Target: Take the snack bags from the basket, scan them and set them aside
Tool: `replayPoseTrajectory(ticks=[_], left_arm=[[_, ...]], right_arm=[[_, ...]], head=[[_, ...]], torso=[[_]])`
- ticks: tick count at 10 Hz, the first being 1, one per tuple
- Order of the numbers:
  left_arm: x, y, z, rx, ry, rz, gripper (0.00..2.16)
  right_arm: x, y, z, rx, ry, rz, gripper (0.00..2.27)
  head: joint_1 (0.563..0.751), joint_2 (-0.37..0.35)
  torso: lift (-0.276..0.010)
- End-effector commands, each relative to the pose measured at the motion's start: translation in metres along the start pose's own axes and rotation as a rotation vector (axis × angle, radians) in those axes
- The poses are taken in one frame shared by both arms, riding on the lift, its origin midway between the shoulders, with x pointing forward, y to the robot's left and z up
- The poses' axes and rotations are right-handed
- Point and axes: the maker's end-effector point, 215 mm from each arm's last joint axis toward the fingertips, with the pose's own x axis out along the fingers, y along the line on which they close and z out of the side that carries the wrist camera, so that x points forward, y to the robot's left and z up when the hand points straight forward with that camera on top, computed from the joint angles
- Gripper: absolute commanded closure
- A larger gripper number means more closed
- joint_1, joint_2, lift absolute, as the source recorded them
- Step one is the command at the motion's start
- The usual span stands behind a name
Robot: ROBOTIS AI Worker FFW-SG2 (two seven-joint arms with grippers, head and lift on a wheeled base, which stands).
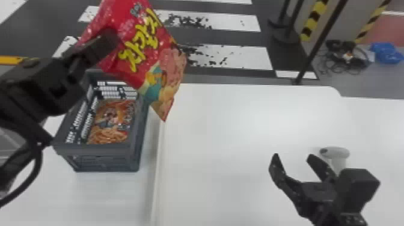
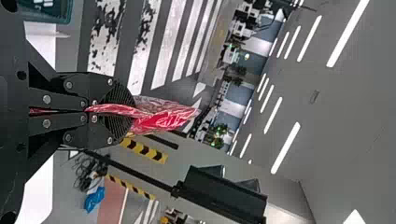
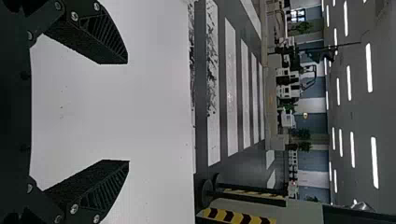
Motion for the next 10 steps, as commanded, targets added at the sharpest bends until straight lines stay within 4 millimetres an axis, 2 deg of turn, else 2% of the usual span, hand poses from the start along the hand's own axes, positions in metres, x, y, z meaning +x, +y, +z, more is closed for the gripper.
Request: replayPoseTrajectory(ticks=[1, 3, 5, 7, 8, 10], left_arm=[[0.004, -0.01, -0.027, -0.057, 0.062, -0.057, 1.83], [0.015, -0.015, -0.076, -0.172, 0.161, -0.156, 1.83], [0.029, -0.024, -0.134, -0.393, 0.257, -0.297, 1.83], [0.043, -0.028, -0.179, -0.451, 0.333, -0.303, 1.83], [0.051, -0.039, -0.203, -0.465, 0.38, -0.314, 1.83], [0.064, -0.067, -0.265, -0.452, 0.518, -0.331, 1.83]], right_arm=[[0.0, -0.006, 0.001, -0.004, -0.004, -0.02, 0.17], [0.001, -0.017, 0.008, 0.0, -0.022, -0.048, 0.17], [0.0, -0.018, 0.014, 0.009, -0.039, -0.052, 0.17], [0.0, -0.018, 0.017, 0.02, -0.045, -0.051, 0.17], [0.0, -0.017, 0.018, 0.026, -0.047, -0.051, 0.17], [0.0, -0.016, 0.022, 0.037, -0.056, -0.048, 0.17]], head=[[0.695, -0.096], [0.695, -0.161], [0.695, -0.215], [0.695, -0.245], [0.695, -0.256], [0.695, -0.307]], torso=[[-0.075], [-0.075], [-0.075], [-0.075], [-0.075], [-0.075]])
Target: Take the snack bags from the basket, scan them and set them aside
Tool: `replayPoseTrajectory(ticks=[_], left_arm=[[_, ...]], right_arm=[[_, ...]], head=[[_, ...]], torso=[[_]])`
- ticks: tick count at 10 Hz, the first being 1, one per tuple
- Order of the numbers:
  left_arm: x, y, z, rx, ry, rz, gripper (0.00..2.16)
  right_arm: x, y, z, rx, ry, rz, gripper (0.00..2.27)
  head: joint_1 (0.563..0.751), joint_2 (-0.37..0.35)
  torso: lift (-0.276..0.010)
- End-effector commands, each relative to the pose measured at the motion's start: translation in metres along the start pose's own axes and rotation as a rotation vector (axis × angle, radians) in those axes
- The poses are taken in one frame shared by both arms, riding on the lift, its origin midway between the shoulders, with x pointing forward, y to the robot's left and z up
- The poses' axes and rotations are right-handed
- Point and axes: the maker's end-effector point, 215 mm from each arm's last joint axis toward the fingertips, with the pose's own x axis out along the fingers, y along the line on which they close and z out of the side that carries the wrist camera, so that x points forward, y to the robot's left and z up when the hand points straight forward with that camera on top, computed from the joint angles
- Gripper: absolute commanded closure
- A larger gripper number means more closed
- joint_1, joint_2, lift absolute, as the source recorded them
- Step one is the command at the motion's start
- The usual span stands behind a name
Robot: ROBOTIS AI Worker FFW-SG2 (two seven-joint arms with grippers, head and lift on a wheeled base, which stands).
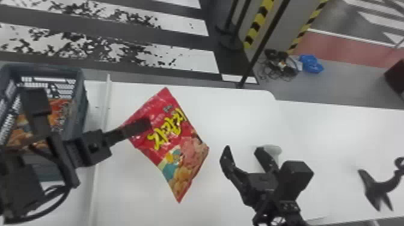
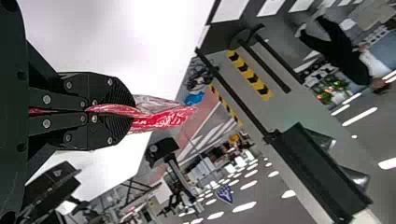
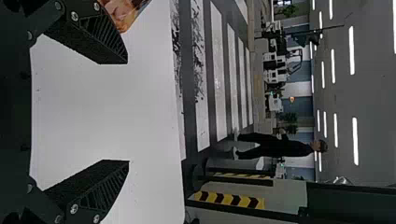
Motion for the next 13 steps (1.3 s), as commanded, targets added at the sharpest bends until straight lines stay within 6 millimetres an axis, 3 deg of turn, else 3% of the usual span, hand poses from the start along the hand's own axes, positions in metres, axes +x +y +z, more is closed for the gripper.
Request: replayPoseTrajectory(ticks=[1, 7, 8, 10, 11, 12, 13], left_arm=[[0.03, 0.004, -0.037, -0.01, 0.095, 0.007, 1.83], [0.115, 0.02, -0.127, -0.019, 0.31, 0.057, 1.83], [0.121, 0.032, -0.139, 0.048, 0.352, 0.104, 1.83], [0.129, 0.054, -0.139, 0.126, 0.365, 0.169, 1.71], [0.128, 0.057, -0.136, 0.154, 0.359, 0.183, 1.1], [0.127, 0.057, -0.131, 0.178, 0.349, 0.191, 0.0], [0.124, 0.057, -0.127, 0.179, 0.337, 0.195, 0.0]], right_arm=[[-0.001, 0.002, 0.002, 0.011, -0.004, 0.005, 0.17], [0.0, 0.009, 0.004, 0.018, -0.012, 0.016, 0.17], [0.0, 0.009, 0.004, 0.019, -0.011, 0.017, 0.17], [0.0, 0.009, 0.005, 0.017, -0.013, 0.018, 0.17], [0.0, 0.009, 0.004, 0.016, -0.011, 0.018, 0.17], [0.0, 0.009, 0.004, 0.016, -0.011, 0.018, 0.17], [0.0, 0.011, 0.004, 0.017, -0.012, 0.021, 0.17]], head=[[0.695, -0.325], [0.695, -0.35], [0.695, -0.35], [0.695, -0.35], [0.695, -0.35], [0.695, -0.35], [0.695, -0.35]], torso=[[-0.075], [-0.075], [-0.075], [-0.075], [-0.075], [-0.075], [-0.075]])
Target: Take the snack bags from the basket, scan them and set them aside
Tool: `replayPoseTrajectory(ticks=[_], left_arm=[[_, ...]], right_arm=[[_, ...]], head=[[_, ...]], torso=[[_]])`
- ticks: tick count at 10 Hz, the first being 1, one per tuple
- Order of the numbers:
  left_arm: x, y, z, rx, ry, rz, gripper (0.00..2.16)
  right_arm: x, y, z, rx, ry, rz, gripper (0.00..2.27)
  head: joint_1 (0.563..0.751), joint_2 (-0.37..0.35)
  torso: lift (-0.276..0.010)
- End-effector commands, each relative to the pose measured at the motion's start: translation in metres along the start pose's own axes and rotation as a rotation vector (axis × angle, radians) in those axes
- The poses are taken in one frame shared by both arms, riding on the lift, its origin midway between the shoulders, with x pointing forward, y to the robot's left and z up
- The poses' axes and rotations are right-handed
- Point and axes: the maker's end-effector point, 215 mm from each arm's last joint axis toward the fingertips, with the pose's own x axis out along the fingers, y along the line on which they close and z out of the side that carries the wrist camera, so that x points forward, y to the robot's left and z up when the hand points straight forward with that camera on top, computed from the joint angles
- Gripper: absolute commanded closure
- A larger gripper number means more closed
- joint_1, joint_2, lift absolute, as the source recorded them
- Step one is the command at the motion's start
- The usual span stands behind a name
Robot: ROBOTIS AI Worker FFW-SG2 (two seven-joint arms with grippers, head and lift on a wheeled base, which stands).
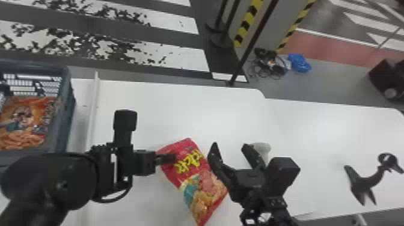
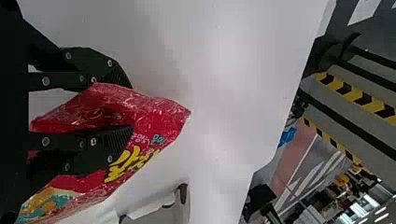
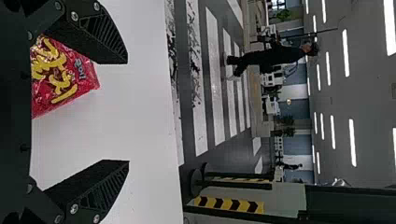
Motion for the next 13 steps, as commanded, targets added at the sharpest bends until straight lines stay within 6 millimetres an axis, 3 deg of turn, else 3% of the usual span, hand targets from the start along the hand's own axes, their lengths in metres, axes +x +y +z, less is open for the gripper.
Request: replayPoseTrajectory(ticks=[1, 3, 5, 6, 8, 10, 11, 13], left_arm=[[-0.007, -0.001, 0.012, 0.003, -0.032, 0.006, 0.06], [-0.023, -0.006, 0.038, 0.097, -0.096, 0.072, 0.07], [-0.042, 0.01, 0.052, 0.174, -0.135, 0.179, 0.07], [-0.063, 0.027, 0.055, 0.189, -0.153, 0.229, 0.07], [-0.128, 0.06, 0.069, 0.235, -0.235, 0.356, 0.07], [-0.199, 0.091, 0.079, 0.252, -0.308, 0.458, 0.07], [-0.229, 0.093, 0.083, 0.243, -0.346, 0.466, 0.07], [-0.272, 0.071, 0.091, 0.265, -0.422, 0.471, 0.07]], right_arm=[[0.0, 0.002, 0.0, 0.002, 0.0, 0.004, 0.17], [0.0, 0.002, -0.003, -0.002, 0.008, 0.005, 0.17], [-0.001, 0.002, -0.003, -0.005, 0.009, 0.008, 0.17], [-0.001, 0.003, -0.005, -0.009, 0.014, 0.012, 0.17], [-0.002, 0.003, -0.013, -0.022, 0.042, 0.015, 0.17], [-0.002, 0.006, -0.026, -0.047, 0.09, 0.033, 0.17], [-0.002, 0.008, -0.033, -0.051, 0.115, 0.046, 0.17], [-0.002, 0.012, -0.034, -0.05, 0.117, 0.052, 0.17]], head=[[0.695, -0.35], [0.695, -0.35], [0.695, -0.35], [0.695, -0.35], [0.695, -0.35], [0.695, -0.275], [0.695, -0.223], [0.695, -0.165]], torso=[[-0.075], [-0.075], [-0.075], [-0.075], [-0.075], [-0.075], [-0.075], [-0.075]])
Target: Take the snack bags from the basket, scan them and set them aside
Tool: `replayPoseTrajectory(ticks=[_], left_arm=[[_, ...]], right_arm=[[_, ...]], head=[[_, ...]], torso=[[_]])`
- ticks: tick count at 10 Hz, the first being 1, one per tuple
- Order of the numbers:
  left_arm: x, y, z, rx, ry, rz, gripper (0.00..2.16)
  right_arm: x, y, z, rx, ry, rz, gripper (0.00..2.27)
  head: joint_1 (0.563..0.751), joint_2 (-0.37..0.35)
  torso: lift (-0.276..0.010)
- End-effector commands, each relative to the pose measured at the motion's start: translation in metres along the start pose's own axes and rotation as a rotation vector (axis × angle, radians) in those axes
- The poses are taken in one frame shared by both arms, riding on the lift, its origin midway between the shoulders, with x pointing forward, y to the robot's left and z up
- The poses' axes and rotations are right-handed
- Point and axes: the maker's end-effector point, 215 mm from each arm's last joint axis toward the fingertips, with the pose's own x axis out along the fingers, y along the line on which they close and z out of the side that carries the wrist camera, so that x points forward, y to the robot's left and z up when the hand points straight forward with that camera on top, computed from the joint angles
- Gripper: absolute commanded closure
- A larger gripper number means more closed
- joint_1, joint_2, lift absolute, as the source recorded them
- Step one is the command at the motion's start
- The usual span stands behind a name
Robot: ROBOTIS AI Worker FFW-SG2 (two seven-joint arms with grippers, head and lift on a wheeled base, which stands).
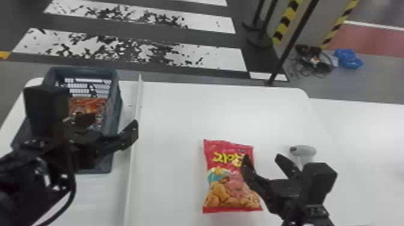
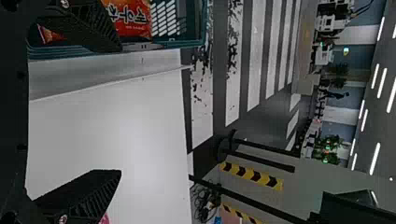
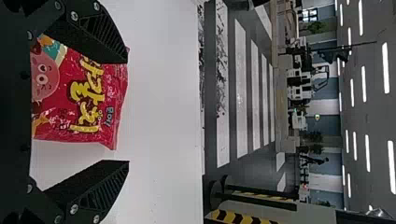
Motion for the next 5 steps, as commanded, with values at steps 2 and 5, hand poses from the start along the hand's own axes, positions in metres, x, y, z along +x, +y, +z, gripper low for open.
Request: replayPoseTrajectory(ticks=[2, 5], left_arm=[[-0.044, 0.007, 0.022, 0.024, -0.091, 0.048, 0.07], [-0.068, 0.057, 0.019, 0.02, -0.164, 0.161, 0.07]], right_arm=[[0.0, 0.003, -0.013, -0.008, 0.036, 0.015, 0.17], [-0.003, 0.014, -0.045, -0.082, 0.134, 0.072, 0.17]], head=[[0.695, -0.139], [0.695, -0.085]], torso=[[-0.075], [-0.075]])
